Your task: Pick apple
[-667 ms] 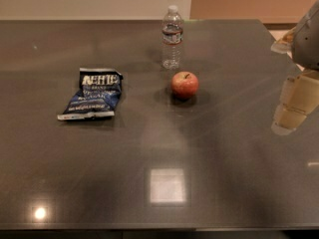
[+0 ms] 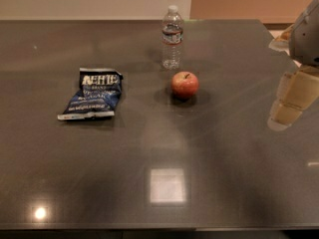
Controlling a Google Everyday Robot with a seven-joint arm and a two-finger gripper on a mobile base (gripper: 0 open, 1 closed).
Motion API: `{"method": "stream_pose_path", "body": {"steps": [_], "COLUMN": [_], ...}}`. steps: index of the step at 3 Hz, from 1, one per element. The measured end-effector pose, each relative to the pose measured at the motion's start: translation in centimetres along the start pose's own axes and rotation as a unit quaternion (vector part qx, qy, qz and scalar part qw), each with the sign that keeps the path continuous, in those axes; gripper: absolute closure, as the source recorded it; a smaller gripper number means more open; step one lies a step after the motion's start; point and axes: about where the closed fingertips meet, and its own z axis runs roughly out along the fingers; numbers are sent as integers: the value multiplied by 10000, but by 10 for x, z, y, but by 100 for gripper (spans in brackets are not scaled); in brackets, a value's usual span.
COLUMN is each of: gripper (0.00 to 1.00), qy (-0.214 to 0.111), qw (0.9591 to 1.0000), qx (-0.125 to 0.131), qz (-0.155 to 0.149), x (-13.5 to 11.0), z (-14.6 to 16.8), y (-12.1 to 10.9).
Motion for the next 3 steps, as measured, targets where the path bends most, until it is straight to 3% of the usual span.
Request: {"method": "stream_pose_path", "body": {"steps": [3], "gripper": [0], "qy": [-725], "qw": [9952], "qx": [33], "qz": [655], "x": [-51], "z": [57], "y": [-53]}}
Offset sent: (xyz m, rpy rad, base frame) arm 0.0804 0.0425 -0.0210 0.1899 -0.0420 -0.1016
